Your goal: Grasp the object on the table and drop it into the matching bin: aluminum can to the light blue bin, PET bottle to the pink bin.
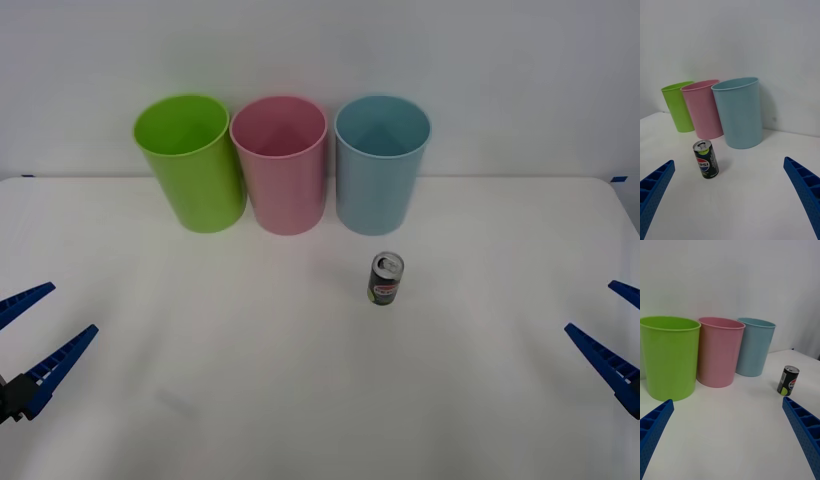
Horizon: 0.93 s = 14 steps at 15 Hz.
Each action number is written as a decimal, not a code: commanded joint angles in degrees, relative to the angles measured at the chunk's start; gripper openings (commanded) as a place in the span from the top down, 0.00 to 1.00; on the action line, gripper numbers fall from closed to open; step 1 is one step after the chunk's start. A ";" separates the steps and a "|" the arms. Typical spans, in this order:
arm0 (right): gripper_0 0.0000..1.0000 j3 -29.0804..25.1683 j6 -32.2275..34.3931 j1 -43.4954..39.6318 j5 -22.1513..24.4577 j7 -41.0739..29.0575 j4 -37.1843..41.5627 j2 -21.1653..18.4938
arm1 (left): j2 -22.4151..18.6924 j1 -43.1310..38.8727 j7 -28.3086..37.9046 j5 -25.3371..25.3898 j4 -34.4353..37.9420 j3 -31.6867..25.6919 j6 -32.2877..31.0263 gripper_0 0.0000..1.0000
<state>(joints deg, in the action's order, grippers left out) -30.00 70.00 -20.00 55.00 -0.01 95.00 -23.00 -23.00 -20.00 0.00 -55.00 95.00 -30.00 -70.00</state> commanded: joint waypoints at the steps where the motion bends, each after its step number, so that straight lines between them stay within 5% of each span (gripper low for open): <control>1: 0.00 0.00 0.00 0.00 0.00 0.01 0.00 0.00 | 0.00 0.00 0.00 0.00 0.00 0.00 0.00 0.00; 14: 0.00 7.41 -1.45 -1.27 0.90 4.05 -2.54 0.67 | 0.00 0.00 0.00 0.00 0.00 0.00 0.00 0.00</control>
<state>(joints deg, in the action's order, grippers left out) -23.57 68.75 -21.58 55.90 3.46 93.07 -22.26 -23.00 -20.00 0.00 -55.00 95.00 -30.00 -70.00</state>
